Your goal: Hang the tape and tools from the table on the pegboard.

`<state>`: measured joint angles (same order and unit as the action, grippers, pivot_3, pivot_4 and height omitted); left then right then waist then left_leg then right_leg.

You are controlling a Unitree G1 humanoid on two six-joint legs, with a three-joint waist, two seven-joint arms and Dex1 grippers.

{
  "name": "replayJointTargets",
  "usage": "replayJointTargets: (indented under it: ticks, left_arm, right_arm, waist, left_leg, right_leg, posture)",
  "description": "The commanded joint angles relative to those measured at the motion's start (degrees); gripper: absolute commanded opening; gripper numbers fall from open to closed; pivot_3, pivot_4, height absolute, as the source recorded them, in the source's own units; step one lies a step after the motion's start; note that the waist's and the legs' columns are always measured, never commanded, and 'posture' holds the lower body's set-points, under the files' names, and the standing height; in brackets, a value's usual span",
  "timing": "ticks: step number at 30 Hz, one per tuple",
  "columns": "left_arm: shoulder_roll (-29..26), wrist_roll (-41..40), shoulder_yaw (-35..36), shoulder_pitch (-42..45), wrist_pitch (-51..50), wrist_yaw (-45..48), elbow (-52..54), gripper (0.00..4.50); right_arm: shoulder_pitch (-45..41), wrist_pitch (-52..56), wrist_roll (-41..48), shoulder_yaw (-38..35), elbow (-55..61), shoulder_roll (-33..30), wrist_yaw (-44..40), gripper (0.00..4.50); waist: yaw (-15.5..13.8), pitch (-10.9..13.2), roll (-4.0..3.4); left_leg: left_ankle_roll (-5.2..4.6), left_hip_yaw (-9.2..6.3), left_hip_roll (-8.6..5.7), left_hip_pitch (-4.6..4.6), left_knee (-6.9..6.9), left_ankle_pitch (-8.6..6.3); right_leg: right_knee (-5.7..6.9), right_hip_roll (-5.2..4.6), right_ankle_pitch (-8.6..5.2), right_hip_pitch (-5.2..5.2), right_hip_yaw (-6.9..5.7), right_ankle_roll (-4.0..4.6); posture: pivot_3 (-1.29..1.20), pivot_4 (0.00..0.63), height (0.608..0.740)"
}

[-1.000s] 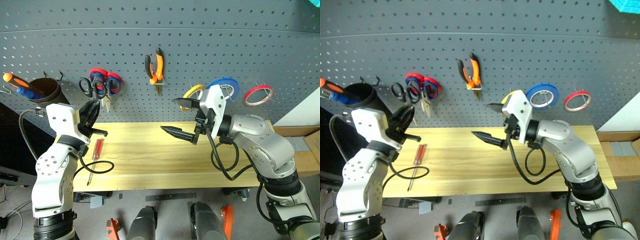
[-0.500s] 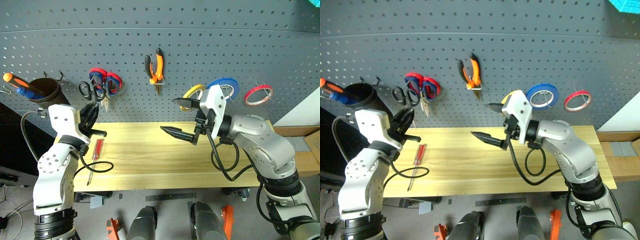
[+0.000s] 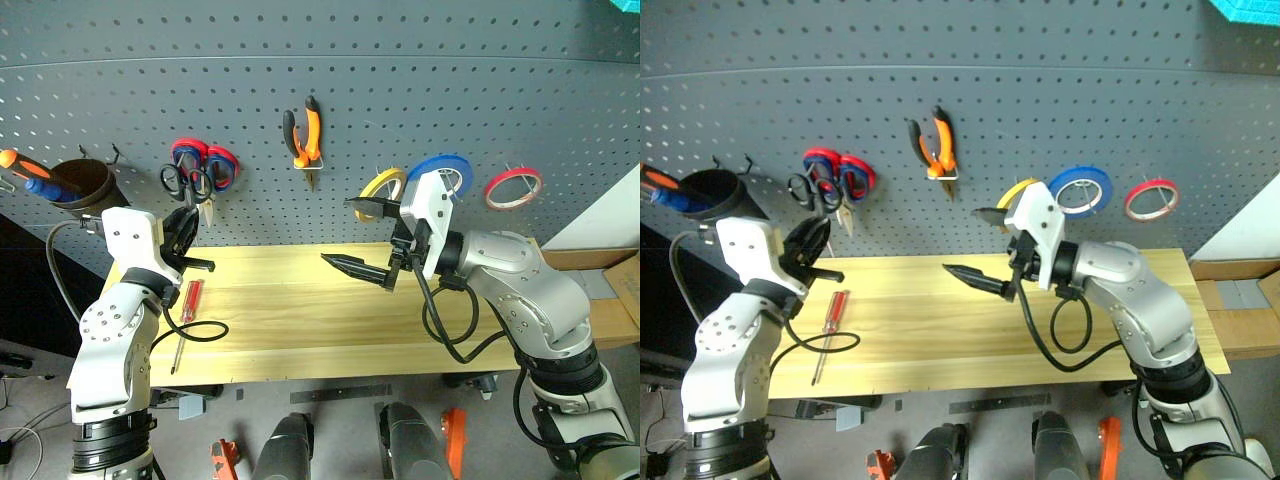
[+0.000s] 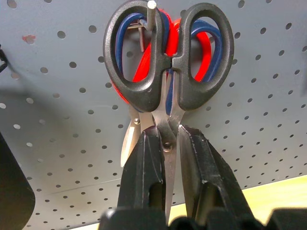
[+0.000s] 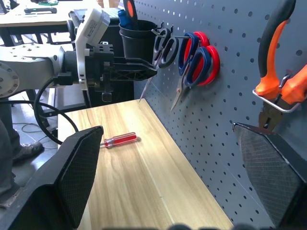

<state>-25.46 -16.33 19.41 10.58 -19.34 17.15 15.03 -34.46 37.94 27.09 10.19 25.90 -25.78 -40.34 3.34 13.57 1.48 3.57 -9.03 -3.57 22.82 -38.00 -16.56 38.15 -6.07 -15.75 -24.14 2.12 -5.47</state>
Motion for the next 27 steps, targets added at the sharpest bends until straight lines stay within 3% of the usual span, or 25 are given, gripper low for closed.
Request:
replayJointTargets:
  ticks: [1,10,16,20,27]
  left_arm:
    - [-0.32,-0.56,0.62,0.78,1.46,0.35,0.47,1.45]
    - [-0.1,1.25,0.4,-2.1,-2.25,-2.35,-1.58,4.46]
    - [-2.02,4.87,-1.3,-4.02,-14.49,-5.69,-6.38,4.46]
    - [-3.15,1.94,-1.17,-3.85,-21.71,-2.39,-8.45,4.46]
    - [-7.41,3.33,-1.2,3.38,-27.71,-2.17,-21.91,4.46]
  right_arm:
    - [-0.24,-1.72,0.34,-1.37,2.93,0.36,0.36,4.5]
    - [0.18,-7.28,1.02,-2.15,3.43,1.59,-1.08,4.5]
    - [1.39,-10.52,-1.12,-0.43,2.82,0.57,-2.8,4.5]
    - [1.68,-10.08,-1.73,0.05,2.98,0.59,-2.56,4.5]
    - [0.38,-4.5,-3.37,2.53,2.71,-0.07,-0.37,4.5]
  waist:
    - [-0.01,0.0,0.0]
    - [0.07,-0.01,-0.01]
    - [0.14,-0.05,-0.01]
    - [0.1,-0.05,-0.01]
    - [0.09,-0.05,-0.01]
  left_leg:
    - [0.0,0.0,0.0,0.0,0.0,0.0]
    - [0.0,0.01,0.0,0.0,-0.01,0.0]
    - [0.0,0.02,-0.03,-0.04,-0.01,0.0]
    - [0.0,0.0,-0.01,-0.05,-0.09,0.0]
    - [0.05,0.02,-0.02,-0.25,-0.13,0.03]
  right_leg:
    - [0.0,0.0,0.0,0.0,0.0,0.0]
    - [0.01,0.0,0.0,-0.01,0.01,0.0]
    - [0.08,0.01,0.0,-0.01,0.02,0.0]
    - [0.34,0.0,0.0,-0.04,0.02,0.0]
    - [0.67,0.03,0.0,-0.05,0.03,0.02]
  posture:
    - [-0.06,0.204,0.74]
    - [-0.06,0.207,0.74]
    - [-0.06,0.211,0.74]
    - [-0.06,0.217,0.74]
    - [-0.08,0.231,0.74]
